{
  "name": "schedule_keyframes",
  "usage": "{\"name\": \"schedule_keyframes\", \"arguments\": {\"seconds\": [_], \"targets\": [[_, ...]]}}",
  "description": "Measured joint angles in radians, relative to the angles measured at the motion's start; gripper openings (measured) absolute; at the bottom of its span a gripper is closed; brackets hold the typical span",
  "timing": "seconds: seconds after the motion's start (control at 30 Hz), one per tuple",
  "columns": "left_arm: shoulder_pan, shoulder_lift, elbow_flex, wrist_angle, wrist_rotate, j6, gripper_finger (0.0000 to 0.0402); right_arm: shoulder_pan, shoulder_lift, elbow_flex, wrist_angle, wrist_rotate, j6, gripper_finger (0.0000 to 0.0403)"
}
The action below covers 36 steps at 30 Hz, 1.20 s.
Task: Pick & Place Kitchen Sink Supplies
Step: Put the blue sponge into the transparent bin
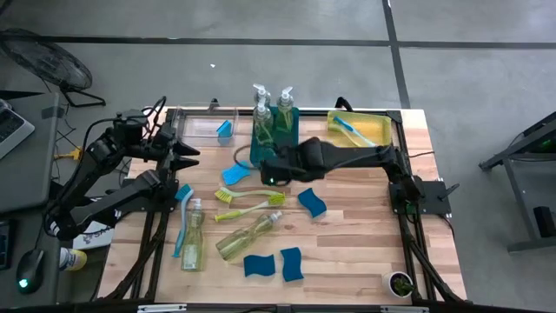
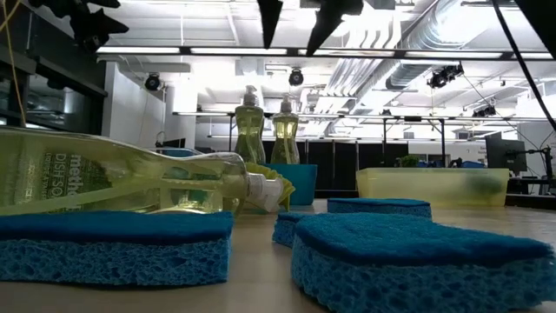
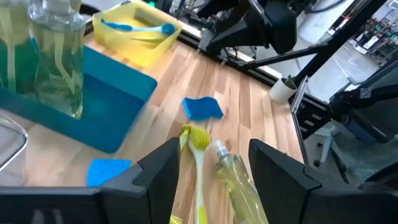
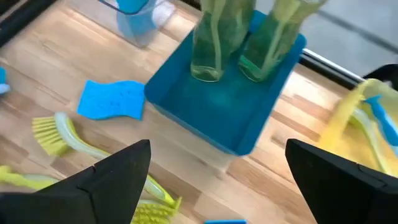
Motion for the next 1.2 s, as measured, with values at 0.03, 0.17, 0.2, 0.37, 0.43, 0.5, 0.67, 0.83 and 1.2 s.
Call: {"name": "schedule_keyframes", "arguments": {"seconds": [0.03, 0.17, 0.2, 0.37, 0.43, 0.5, 0.67, 0.83, 1.2], "targets": [[0.000, 0.000, 0.000, 0.000, 0.001, 0.004, 0.0188, 0.012, 0.000, 0.000, -0.028, 0.011, 0.013, 0.0366], [0.000, 0.003, 0.000, 0.000, 0.001, 0.018, 0.0188, 0.049, 0.006, -0.044, -0.072, 0.012, 0.052, 0.0367], [0.000, 0.003, 0.000, 0.000, 0.000, 0.012, 0.0188, 0.056, 0.006, -0.075, -0.069, 0.003, 0.053, 0.0367], [0.000, 0.003, 0.000, 0.000, -0.002, -0.034, 0.0188, 0.081, 0.005, -0.273, 0.007, -0.082, 0.055, 0.0367], [0.000, 0.003, 0.000, 0.000, -0.008, -0.052, 0.0188, 0.092, 0.005, -0.336, 0.067, -0.130, 0.040, 0.0367], [0.000, 0.003, 0.000, 0.002, -0.035, -0.070, 0.0188, 0.106, -0.006, -0.389, 0.121, -0.177, 0.019, 0.0367], [0.000, 0.003, 0.000, 0.031, -0.101, -0.111, 0.0188, 0.139, -0.087, -0.534, 0.221, -0.207, -0.010, 0.0367], [0.000, 0.003, 0.000, 0.046, -0.142, -0.163, 0.0188, 0.144, -0.270, -0.801, 0.426, -0.232, -0.047, 0.0367], [0.000, 0.002, 0.000, 0.047, -0.209, -0.198, 0.0188, 0.141, -0.673, -1.306, 0.797, -0.330, 0.073, 0.0366]]}}
